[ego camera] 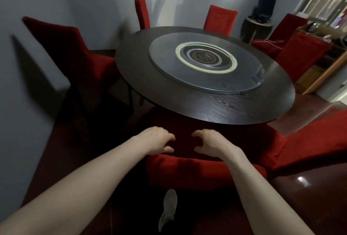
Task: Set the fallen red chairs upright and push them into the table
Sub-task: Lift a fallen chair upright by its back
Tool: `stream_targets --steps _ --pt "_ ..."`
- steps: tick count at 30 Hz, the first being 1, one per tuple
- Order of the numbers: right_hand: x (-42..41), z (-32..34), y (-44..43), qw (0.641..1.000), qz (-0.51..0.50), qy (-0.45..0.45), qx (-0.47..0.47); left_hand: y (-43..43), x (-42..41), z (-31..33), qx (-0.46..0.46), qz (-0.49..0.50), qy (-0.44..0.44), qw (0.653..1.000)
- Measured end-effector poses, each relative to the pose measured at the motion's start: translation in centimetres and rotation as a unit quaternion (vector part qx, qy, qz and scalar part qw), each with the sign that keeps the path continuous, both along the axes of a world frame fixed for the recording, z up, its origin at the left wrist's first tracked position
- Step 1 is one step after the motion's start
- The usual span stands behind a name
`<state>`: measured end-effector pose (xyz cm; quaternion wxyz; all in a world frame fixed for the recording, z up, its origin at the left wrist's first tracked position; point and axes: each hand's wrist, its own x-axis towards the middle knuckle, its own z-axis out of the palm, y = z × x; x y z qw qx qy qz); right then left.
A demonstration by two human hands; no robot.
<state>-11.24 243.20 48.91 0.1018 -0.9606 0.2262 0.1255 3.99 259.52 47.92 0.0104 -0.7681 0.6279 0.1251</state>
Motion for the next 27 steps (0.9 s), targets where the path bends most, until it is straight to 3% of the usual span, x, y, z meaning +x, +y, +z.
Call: stream_targets --steps 13,27 --pt "15.3 6.9 9.6 0.968 0.087 -0.225 -0.067 11.2 12.7 6.3 -0.145 0.184 -0.051 0.971" --pt "40.2 6.9 7.1 0.964 0.158 -0.21 -0.039 11.2 35.8 6.9 -0.146 0.262 -0.068 0.952"
